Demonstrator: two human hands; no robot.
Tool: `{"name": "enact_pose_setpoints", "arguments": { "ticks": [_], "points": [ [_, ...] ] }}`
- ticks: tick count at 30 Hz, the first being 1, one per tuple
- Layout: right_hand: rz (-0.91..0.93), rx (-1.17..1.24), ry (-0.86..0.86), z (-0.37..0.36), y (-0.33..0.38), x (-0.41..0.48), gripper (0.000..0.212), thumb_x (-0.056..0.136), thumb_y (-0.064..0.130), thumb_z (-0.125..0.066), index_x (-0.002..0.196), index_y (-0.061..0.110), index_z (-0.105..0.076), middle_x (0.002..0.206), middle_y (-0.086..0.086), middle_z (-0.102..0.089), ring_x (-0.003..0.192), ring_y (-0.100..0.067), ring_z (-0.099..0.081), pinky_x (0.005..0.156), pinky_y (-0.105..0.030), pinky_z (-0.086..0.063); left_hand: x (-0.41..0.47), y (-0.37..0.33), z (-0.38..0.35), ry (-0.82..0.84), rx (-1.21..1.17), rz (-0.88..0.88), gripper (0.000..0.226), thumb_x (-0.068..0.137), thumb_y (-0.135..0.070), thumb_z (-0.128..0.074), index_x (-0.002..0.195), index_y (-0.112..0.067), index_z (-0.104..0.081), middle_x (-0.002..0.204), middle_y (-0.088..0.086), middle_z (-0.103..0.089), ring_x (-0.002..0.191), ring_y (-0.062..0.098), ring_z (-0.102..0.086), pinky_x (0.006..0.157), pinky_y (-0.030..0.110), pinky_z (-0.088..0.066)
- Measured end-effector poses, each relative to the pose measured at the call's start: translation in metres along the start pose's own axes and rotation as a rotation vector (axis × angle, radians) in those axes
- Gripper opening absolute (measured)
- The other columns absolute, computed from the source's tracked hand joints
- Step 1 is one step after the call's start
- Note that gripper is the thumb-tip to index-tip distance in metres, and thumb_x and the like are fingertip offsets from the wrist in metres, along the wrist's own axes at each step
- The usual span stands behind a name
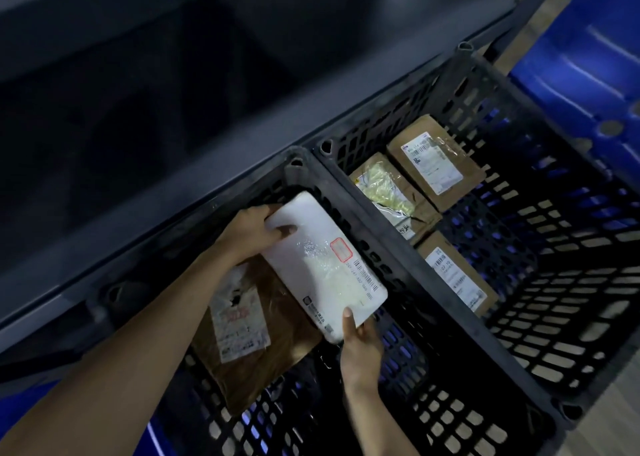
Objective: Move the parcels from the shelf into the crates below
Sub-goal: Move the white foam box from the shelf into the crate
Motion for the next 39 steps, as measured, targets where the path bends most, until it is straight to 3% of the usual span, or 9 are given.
{"name": "enact_pose_setpoints", "arguments": {
  "ticks": [3,6,12,18,23,28,31,34,39],
  "points": [
    [-0.032,0.006,-0.024,-0.001,-0.012,0.004,0.035,0.093,0.02,-0.06,0.124,0.005,-0.059,0.098,-0.007,-0.07,0.086,-0.02,-0.064,0.076,-0.025,-0.045,0.005,0.006,-0.007,0.018,0.054,0.005,0.061,0.083,-0.05,-0.064,0.136,-0.023,-0.05,0.127,0.013,-0.062,0.117,0.028,-0.057,0.09,0.025,-0.042],
    [-0.032,-0.034,-0.052,0.001,-0.022,0.009,0.03,0.092,0.023,-0.06,0.116,0.005,-0.064,0.085,0.004,-0.07,0.076,-0.004,-0.064,0.059,-0.007,-0.045,0.01,0.01,-0.013,0.027,0.105,0.015,0.064,0.083,-0.052,-0.063,0.138,-0.021,-0.049,0.124,0.019,-0.062,0.114,0.032,-0.058,0.092,0.029,-0.044],
    [-0.042,-0.076,-0.054,-0.005,-0.026,0.015,0.033,0.091,0.028,-0.061,0.117,0.008,-0.064,0.103,-0.007,-0.072,0.095,-0.021,-0.068,0.081,-0.031,-0.05,0.02,0.011,-0.016,0.039,0.189,0.02,0.064,0.086,-0.051,-0.058,0.136,-0.013,-0.049,0.128,0.022,-0.059,0.117,0.034,-0.056,0.096,0.033,-0.042],
    [-0.038,-0.133,-0.076,-0.007,-0.022,0.02,0.037,0.092,0.031,-0.061,0.12,0.006,-0.062,0.1,-0.005,-0.071,0.088,-0.016,-0.066,0.074,-0.02,-0.044,0.02,0.005,-0.018,-0.009,0.304,0.05,0.061,0.093,-0.044,-0.052,0.139,-0.006,-0.042,0.13,0.025,-0.054,0.12,0.038,-0.051,0.097,0.036,-0.04],
    [-0.066,-0.188,-0.042,-0.01,-0.022,0.022,0.039,0.091,0.032,-0.061,0.121,0.007,-0.062,0.102,-0.007,-0.071,0.089,-0.022,-0.066,0.078,-0.026,-0.045,-0.003,-0.006,-0.018,-0.18,0.522,0.023,0.05,0.097,-0.044,-0.042,0.132,-0.009,-0.044,0.126,0.017,-0.058,0.112,0.029,-0.058,0.089,0.036,-0.047],
    [-0.045,-0.333,0.017,-0.009,-0.002,0.015,0.048,0.092,0.035,-0.06,0.132,0.009,-0.052,0.117,-0.012,-0.068,0.104,-0.028,-0.065,0.083,-0.031,-0.048,-0.021,-0.012,-0.022,-0.127,0.554,-0.066,0.06,0.096,-0.046,-0.043,0.143,-0.011,-0.03,0.145,0.013,-0.04,0.131,0.027,-0.041,0.104,0.039,-0.041],
    [0.1,-0.54,0.079,-0.003,0.034,0.001,0.061,0.091,0.037,-0.061,0.14,0.01,-0.038,0.124,-0.008,-0.064,0.108,-0.025,-0.062,0.078,-0.025,-0.045,-0.048,-0.008,-0.005,-0.135,0.463,-0.088,0.067,0.091,-0.052,-0.049,0.144,-0.015,-0.034,0.148,0.006,-0.038,0.137,0.023,-0.034,0.109,0.038,-0.035],
    [0.382,-0.899,0.217,-0.012,0.084,-0.021,0.079,0.09,0.051,-0.054,0.15,0.012,-0.022,0.146,-0.007,-0.044,0.127,-0.023,-0.05,0.091,-0.03,-0.046,-0.084,-0.007,0.009,-0.127,0.499,-0.12,0.074,0.088,-0.059,-0.048,0.145,-0.014,-0.032,0.153,0.003,-0.033,0.143,0.019,-0.024,0.119,0.035,-0.016],
    [0.828,-1.337,0.453,-0.045,0.158,-0.074,0.077,0.094,0.06,-0.031,0.153,0.015,-0.009,0.161,-0.005,-0.011,0.148,-0.022,-0.005,0.119,-0.035,-0.011,-0.141,-0.026,0.044,-0.168,0.559,-0.094,0.087,0.085,-0.067,-0.044,0.149,-0.012,-0.022,0.157,0.004,-0.025,0.146,0.019,-0.018,0.12,0.035,-0.004]
  ]
}}
Point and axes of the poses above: each hand's wrist, its own x-axis towards the middle knuckle, its own z-axis out of the back of the hand, y = z × x, the point moved 9 cm from there along x, towards the middle knuckle
